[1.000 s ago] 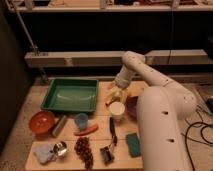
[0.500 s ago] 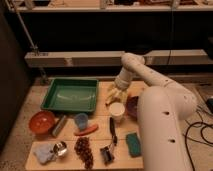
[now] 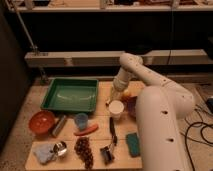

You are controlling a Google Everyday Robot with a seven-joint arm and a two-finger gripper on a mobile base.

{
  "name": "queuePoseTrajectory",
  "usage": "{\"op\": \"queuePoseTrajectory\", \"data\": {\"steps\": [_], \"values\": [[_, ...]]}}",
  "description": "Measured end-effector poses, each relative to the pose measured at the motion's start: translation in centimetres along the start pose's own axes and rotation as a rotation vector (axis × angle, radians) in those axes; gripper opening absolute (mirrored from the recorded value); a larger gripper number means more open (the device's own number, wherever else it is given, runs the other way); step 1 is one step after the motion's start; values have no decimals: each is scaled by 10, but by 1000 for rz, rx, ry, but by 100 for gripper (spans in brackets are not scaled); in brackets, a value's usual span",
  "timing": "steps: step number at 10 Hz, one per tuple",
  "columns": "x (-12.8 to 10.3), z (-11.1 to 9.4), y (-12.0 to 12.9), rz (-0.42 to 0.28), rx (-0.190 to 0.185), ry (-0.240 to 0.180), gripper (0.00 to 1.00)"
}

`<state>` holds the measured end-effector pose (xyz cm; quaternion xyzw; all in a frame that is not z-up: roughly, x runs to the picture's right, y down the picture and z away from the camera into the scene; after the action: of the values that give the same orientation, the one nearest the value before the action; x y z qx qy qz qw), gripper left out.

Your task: Place banana in table surface

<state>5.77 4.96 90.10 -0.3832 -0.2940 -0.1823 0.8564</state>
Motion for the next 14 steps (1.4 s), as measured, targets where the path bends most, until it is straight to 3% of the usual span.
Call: {"op": "queuePoseTrajectory", "data": {"steps": [2, 3, 9, 14], "values": [[-1, 1, -2, -3, 0, -3, 2], [-2, 2, -3, -5, -1, -5, 0], [-2, 0, -2, -8, 8, -5, 2], [-3, -1, -3, -21, 31, 14, 48]]}}
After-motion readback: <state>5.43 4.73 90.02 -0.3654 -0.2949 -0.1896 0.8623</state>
